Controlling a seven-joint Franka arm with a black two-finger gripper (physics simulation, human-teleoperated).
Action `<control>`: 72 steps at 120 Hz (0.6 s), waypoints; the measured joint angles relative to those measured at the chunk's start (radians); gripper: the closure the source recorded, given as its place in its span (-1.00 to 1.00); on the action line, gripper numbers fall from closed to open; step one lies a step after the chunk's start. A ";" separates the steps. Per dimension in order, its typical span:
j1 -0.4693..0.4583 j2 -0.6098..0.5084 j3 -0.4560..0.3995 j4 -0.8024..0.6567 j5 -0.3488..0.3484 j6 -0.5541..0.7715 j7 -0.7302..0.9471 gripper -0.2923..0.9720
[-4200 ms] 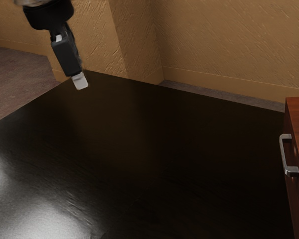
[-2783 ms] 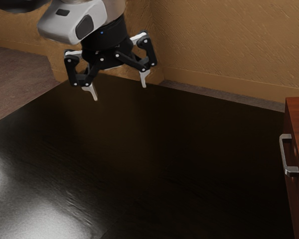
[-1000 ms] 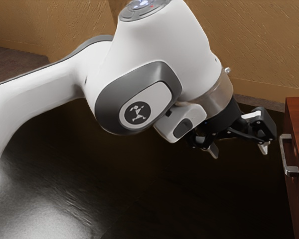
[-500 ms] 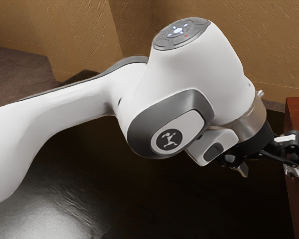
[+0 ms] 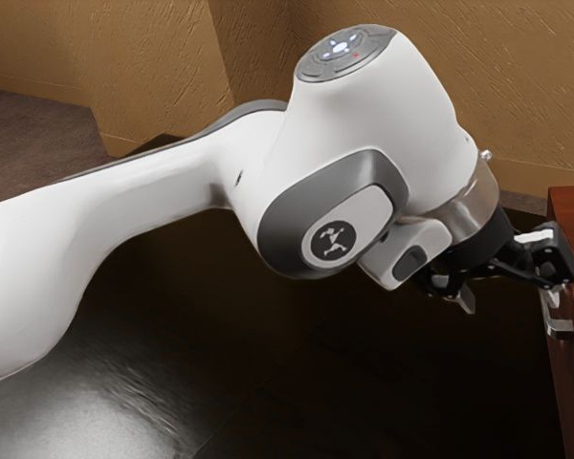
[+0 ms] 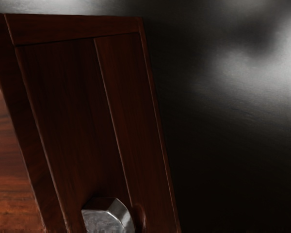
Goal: Pull the drawer handle with one arm to open the drawer
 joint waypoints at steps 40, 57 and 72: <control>0.016 0.081 0.001 0.050 0.002 0.012 -0.003 -0.34; 0.030 0.086 -0.001 0.050 0.001 0.021 -0.003 -0.34; 0.033 0.101 -0.002 0.053 0.001 0.026 -0.004 -0.33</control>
